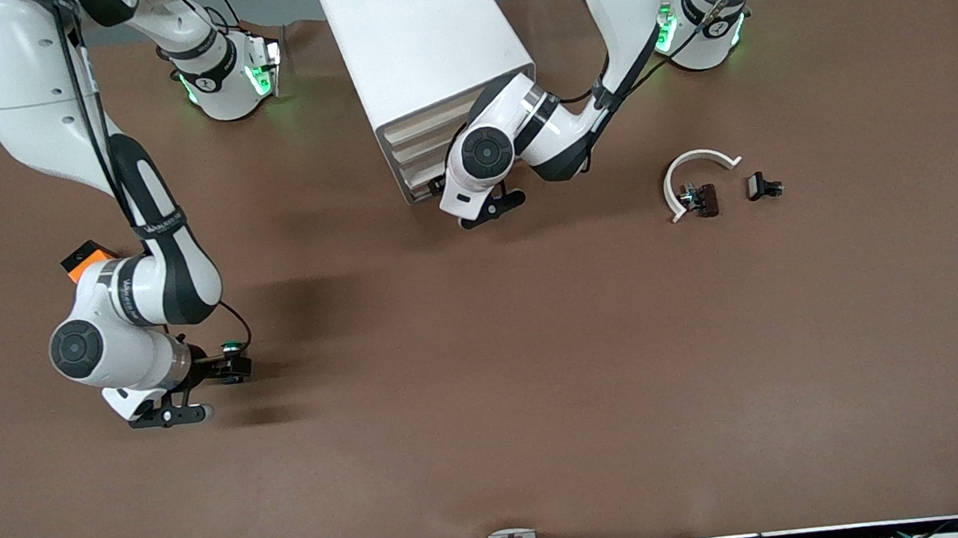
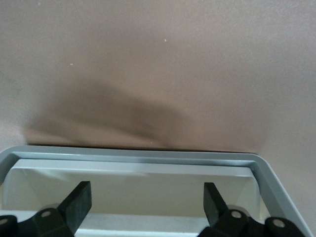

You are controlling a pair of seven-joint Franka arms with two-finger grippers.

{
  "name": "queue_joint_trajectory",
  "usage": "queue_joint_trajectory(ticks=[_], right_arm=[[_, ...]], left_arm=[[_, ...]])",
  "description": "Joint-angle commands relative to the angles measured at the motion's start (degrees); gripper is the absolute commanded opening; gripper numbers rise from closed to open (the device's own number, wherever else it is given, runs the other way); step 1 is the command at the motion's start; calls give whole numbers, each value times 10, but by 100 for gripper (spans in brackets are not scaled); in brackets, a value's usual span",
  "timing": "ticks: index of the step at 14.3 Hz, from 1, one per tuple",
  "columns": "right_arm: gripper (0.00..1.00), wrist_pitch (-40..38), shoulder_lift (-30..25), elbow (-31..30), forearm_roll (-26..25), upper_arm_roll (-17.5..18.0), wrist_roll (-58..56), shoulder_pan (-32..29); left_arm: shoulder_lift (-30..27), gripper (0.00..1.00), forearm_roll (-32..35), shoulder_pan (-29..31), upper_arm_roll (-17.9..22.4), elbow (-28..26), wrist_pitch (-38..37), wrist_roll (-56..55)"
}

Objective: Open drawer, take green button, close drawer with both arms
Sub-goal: 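Set the button down beside the red-capped button with the right gripper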

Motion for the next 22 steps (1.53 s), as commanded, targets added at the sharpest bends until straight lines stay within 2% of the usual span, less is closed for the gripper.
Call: queue_joint_trajectory(ticks=[1,6,8,11,16,19,22], right_arm=[[100,-85,-51,22,-26,-1,7,1],[100,-213,-166,26,-52,-14,14,-9],[100,-276,-190,48,-62,-20,12,-9],[100,-374,-193,116,-89,-18,16,-7],[100,-395,-231,117,-89,-24,15,-14],[100,-401,-242,117,-89,-25,7,-42],[100,-401,-242,150,-89,-23,-13,-54]], left_arm=[[0,100,-24,1,-12,-3,0,-4],[2,100,-45,0,-14,-3,-1,-4],[5,100,-45,0,-19,-3,-1,-5],[4,100,-43,0,-18,-1,-1,-2],[-5,100,-33,22,-13,12,-1,11],[-7,100,-3,43,-13,36,-1,14],[-24,100,8,81,-14,46,-1,39]])
